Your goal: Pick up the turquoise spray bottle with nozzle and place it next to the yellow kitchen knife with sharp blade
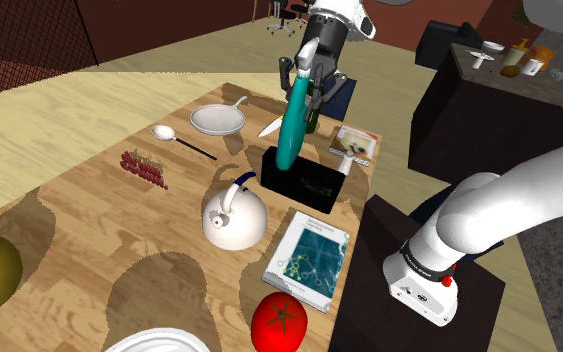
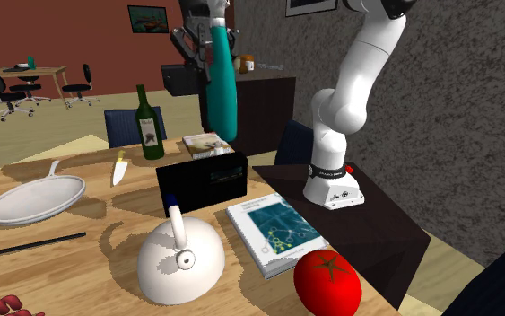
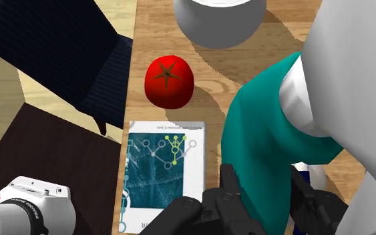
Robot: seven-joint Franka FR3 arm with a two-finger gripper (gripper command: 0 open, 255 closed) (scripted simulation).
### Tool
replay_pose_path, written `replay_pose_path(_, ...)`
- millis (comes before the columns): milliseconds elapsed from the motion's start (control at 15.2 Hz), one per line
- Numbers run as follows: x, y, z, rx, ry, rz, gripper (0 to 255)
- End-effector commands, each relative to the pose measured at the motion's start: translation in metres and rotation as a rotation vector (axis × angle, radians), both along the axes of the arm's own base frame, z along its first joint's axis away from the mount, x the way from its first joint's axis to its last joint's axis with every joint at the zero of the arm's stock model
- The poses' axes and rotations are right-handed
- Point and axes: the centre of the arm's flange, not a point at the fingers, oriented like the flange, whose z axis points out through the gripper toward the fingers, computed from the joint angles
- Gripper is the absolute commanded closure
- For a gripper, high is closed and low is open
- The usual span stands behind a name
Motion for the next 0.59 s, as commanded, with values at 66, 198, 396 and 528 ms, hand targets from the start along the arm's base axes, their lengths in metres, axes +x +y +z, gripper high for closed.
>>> replay_pose_path(66,0.015,-0.025,-0.013,0.0,0.0,0.0,255)
replay_pose_path(198,0.027,-0.046,-0.025,0.0,0.0,0.0,255)
replay_pose_path(396,0.046,-0.076,-0.043,0.0,0.0,0.0,255)
replay_pose_path(528,0.058,-0.096,-0.055,0.0,0.0,0.0,255)
